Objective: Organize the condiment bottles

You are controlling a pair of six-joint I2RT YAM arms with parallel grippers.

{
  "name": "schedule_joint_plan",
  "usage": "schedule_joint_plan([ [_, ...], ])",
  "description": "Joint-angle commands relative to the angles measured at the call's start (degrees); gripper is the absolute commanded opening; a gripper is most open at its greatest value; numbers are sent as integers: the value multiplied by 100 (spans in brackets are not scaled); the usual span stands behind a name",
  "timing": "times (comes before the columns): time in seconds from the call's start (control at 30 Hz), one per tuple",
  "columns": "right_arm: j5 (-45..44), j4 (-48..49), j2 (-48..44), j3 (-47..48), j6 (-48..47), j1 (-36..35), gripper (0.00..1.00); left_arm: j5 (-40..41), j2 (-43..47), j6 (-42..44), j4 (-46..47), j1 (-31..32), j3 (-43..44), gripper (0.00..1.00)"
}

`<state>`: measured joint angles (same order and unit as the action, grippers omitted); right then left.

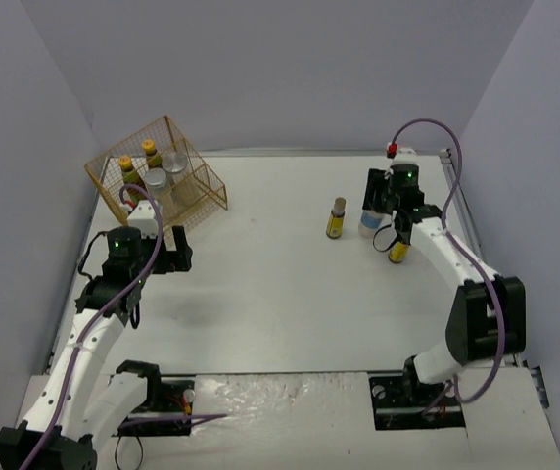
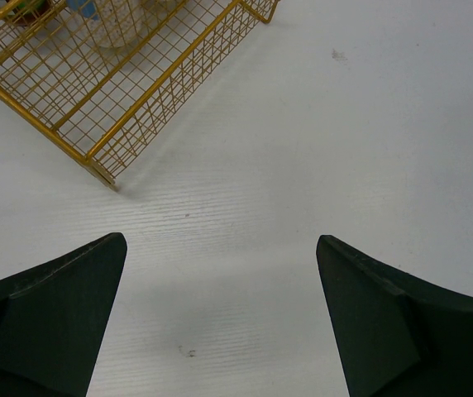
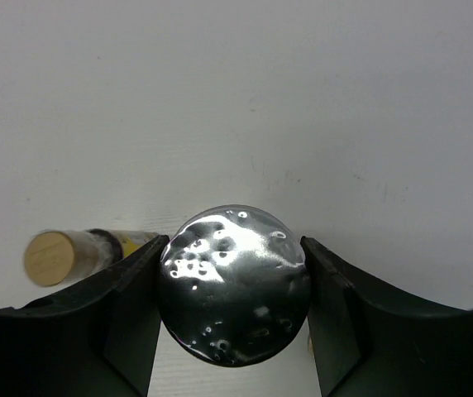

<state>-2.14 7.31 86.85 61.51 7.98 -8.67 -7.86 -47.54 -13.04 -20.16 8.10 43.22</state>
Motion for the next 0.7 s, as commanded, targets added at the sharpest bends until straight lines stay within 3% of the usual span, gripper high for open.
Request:
schedule_joint_plan([
  [0.0,268,277,-1150,244,-313,-93,0,-31,-9,66,346,8,247,97],
  [0.13,505,-140,-1693,567,-537,-591,0,-4,32,65,343,8,248,97],
  [0.3,982,-274,-1729,1003,-748,-1578,0,77,117,91,357,-1,222,97],
  [0.43,1199,-274,-1218,1292,-1077,-2512,0,153,175,100,373,-1,204,97],
  [0.67,1343,261,-95,1483,-1142,-3456,0,337,243,137,366,-12,180,97],
])
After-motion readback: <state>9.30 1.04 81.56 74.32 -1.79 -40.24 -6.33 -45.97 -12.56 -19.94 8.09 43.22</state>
